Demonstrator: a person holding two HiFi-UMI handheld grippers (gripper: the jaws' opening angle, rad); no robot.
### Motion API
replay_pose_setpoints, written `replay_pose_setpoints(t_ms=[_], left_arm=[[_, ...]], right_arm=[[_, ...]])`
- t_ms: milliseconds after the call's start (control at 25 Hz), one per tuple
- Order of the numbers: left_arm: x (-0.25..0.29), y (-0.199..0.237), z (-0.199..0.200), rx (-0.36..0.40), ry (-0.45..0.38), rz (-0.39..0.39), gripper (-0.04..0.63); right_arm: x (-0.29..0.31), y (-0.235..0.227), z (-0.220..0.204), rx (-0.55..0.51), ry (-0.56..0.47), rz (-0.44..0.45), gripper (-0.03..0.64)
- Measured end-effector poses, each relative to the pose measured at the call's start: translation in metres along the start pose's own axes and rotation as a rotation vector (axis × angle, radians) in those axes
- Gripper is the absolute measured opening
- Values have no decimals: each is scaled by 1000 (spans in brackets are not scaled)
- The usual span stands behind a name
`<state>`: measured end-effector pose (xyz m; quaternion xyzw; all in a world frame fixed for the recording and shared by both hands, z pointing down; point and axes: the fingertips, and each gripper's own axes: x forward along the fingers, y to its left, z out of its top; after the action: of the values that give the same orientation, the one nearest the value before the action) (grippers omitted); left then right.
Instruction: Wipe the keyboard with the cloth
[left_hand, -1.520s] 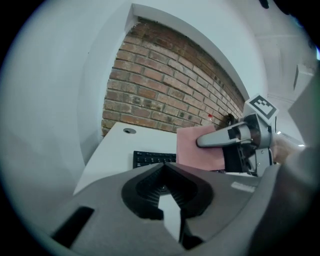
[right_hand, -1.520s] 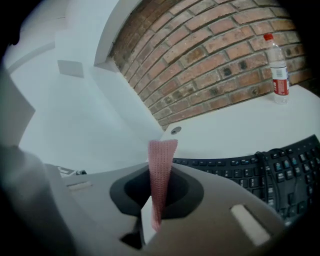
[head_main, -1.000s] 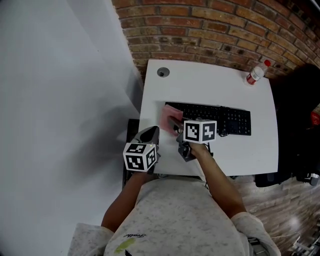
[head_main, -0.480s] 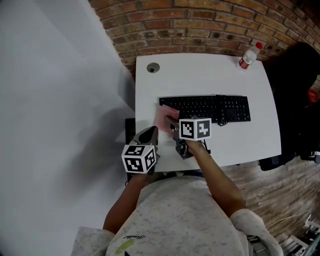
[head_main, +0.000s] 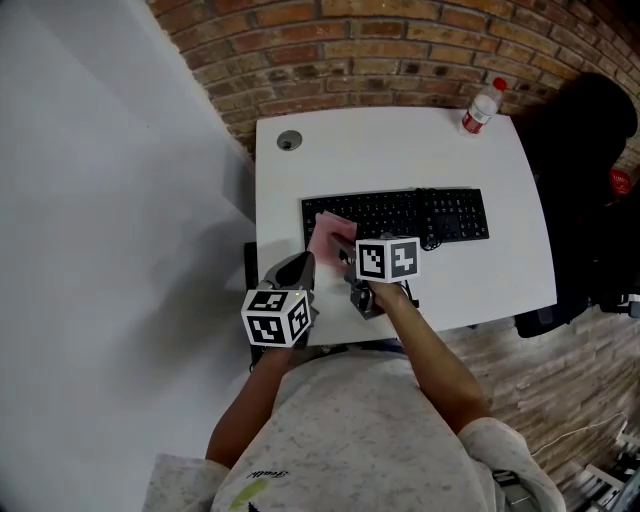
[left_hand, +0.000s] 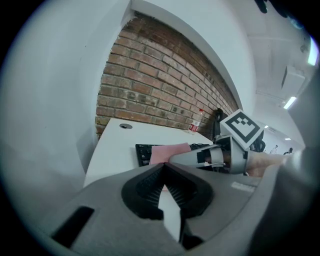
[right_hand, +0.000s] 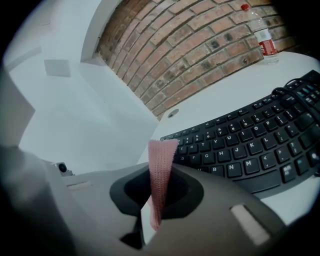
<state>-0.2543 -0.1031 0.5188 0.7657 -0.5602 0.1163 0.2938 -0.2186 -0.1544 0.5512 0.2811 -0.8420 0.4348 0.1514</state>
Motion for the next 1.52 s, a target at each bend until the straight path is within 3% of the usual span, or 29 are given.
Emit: replay_pose_setpoints(t_ms=[1520], left_arm=[[87,-120,17,66,15,-94,-3]], right_arm=[[-108,-110,27,23,-47,-73,25]])
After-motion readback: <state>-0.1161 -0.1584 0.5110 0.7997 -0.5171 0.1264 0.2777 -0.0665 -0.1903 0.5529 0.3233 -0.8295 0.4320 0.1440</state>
